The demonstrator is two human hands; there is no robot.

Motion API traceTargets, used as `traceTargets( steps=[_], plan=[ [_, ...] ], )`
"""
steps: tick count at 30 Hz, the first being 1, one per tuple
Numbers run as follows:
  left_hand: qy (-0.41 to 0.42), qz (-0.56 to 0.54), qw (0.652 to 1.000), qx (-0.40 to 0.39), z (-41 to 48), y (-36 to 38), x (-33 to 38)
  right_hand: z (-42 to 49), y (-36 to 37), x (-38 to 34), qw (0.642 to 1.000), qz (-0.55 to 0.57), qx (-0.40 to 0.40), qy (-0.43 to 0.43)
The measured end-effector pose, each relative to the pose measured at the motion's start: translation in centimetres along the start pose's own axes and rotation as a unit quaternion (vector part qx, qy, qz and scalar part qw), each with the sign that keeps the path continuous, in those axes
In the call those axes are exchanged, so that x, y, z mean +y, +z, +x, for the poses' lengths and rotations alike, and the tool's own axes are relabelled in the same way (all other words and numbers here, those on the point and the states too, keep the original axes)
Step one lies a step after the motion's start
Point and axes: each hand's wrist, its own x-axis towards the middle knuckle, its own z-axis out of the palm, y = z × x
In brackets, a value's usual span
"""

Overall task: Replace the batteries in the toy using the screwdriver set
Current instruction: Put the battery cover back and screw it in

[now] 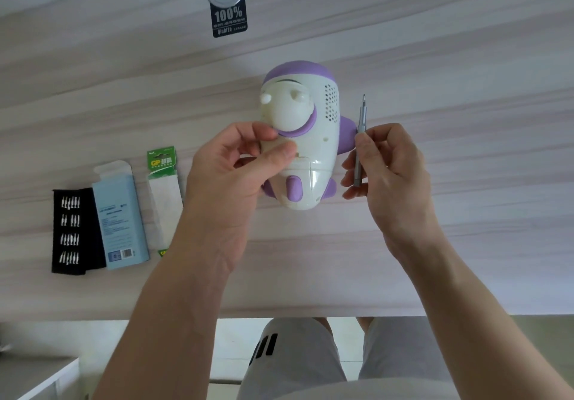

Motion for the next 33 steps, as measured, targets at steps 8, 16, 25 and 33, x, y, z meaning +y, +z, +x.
traceTargets(
  steps=[8,16,25,33],
  plan=[
    [0.013,0.020,1.000,0.010,-0.5,0.1,0.4,0.0,-0.1,-0.1,1.000,0.000,-0.001,-0.001],
    [0.019,0.029,0.999,0.019,-0.4,0.0,0.4,-0.2,0.2,-0.1,1.000,0.004,0.001,-0.004],
    [0.041,0.068,0.997,0.017,-0.4,0.2,0.1,-0.2,0.0,0.0,1.000,0.012,0.008,0.005],
    [0.032,-0.010,0.999,-0.012,-0.1,-0.4,-0.7,-0.2,0.0,0.0,1.000,0.013,0.007,0.010]
  ],
)
